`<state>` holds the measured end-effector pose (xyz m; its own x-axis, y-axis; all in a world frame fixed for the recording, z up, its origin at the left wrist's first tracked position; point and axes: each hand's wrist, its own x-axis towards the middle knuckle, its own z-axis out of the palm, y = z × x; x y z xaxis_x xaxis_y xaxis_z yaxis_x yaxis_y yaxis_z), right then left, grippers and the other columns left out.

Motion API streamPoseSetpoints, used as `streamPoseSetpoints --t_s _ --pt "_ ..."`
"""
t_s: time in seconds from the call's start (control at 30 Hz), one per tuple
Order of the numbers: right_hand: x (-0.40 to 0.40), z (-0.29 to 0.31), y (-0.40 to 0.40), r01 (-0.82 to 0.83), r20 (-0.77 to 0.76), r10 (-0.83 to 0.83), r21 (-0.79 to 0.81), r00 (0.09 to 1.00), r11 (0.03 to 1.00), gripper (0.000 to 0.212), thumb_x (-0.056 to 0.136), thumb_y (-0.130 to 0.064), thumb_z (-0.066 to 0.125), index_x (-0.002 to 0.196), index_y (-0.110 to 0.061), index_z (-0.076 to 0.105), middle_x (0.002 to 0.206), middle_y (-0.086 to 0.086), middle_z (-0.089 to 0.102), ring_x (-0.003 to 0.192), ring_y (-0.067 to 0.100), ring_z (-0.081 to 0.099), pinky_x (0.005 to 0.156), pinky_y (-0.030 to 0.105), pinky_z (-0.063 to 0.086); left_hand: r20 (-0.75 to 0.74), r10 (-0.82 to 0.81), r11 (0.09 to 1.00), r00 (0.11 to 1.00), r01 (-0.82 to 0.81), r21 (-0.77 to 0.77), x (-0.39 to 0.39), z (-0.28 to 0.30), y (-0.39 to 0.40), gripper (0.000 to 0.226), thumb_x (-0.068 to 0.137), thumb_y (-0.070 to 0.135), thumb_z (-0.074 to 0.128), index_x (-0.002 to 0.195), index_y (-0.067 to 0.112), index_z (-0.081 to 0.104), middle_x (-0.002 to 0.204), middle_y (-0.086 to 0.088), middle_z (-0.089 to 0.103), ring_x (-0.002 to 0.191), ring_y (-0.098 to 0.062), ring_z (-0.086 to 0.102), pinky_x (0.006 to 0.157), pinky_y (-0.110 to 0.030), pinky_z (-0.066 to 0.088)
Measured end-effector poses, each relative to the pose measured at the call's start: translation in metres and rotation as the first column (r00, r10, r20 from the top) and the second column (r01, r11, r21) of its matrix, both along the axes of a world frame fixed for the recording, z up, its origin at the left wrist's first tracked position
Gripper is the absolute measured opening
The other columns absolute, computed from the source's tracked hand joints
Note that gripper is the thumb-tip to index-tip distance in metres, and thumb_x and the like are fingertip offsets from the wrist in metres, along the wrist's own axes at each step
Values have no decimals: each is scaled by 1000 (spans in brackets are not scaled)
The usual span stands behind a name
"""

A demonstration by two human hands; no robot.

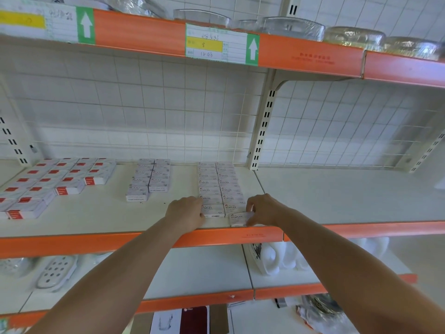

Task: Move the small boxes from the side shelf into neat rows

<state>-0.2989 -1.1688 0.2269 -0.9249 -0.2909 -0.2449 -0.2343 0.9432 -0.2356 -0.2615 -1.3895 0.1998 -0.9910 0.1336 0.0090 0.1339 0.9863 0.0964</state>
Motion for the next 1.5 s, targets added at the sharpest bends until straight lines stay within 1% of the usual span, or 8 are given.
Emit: streamPoseSetpoints --t_s 0.23,0.57,0.7,0.9,1.0,1.13,1.33,1.5 --pt "2 -5 -12 10 -17 -10 4 1000 1000 34 79 -15 73 110 -10 62 110 6 59 95 22 58 74 28 48 27 -16 999 1000 15 35 5 0 -3 15 90 24 46 102 16 53 98 0 58 89 -22 58 68 -30 41" --pt "2 -1 -21 -31 -8 31 40 999 999 40 81 -22 74 115 -5 63 118 10 59 106 25 58 84 31 48 30 -12 998 999 10 56 7 1 -9 2 91 23 46 89 22 46 86 5 46 79 -18 47 66 -29 34" --pt "3 -1 -29 -62 -5 62 24 998 998 39 82 -20 72 117 -4 62 119 11 59 108 25 57 88 32 49 40 -8 1000 999 7 30 6 1 -11 11 92 25 46 94 17 52 87 2 48 79 -20 49 65 -29 37" --pt "6 -10 -45 -86 -2 86 -60 996 995 32 82 -15 69 112 -6 64 110 6 55 101 22 55 81 28 48 64 16 999 998 -19 46 8 0 -14 23 92 27 50 71 20 44 74 7 43 75 -17 49 58 -26 34" --pt "5 -16 -49 -48 -6 48 -151 999 987 32 77 -12 73 108 -10 65 106 3 53 95 20 54 77 26 46 72 17 998 997 -22 63 8 0 -14 20 92 33 52 77 20 50 82 5 48 77 -16 50 63 -26 36" --pt "7 -20 -55 -60 -24 57 -181 998 982 33 78 -11 72 110 -10 64 117 7 56 105 24 57 87 29 51 68 15 998 998 -18 54 7 -2 -15 25 89 37 54 71 23 46 88 3 52 78 -16 52 65 -27 38" --pt "7 -22 -56 -54 -16 52 -202 999 978 33 78 -10 73 110 -9 63 117 7 57 106 23 57 91 33 52 74 -3 999 997 -1 53 6 -2 -15 16 90 36 54 87 21 58 96 2 57 81 -16 52 67 -28 38" --pt "7 -21 -53 -44 -19 41 -209 999 977 26 76 -11 73 97 -16 60 110 4 58 102 23 57 86 31 52 75 7 998 997 -12 55 8 1 -15 30 90 27 53 64 26 38 81 7 48 77 -16 50 63 -26 35"
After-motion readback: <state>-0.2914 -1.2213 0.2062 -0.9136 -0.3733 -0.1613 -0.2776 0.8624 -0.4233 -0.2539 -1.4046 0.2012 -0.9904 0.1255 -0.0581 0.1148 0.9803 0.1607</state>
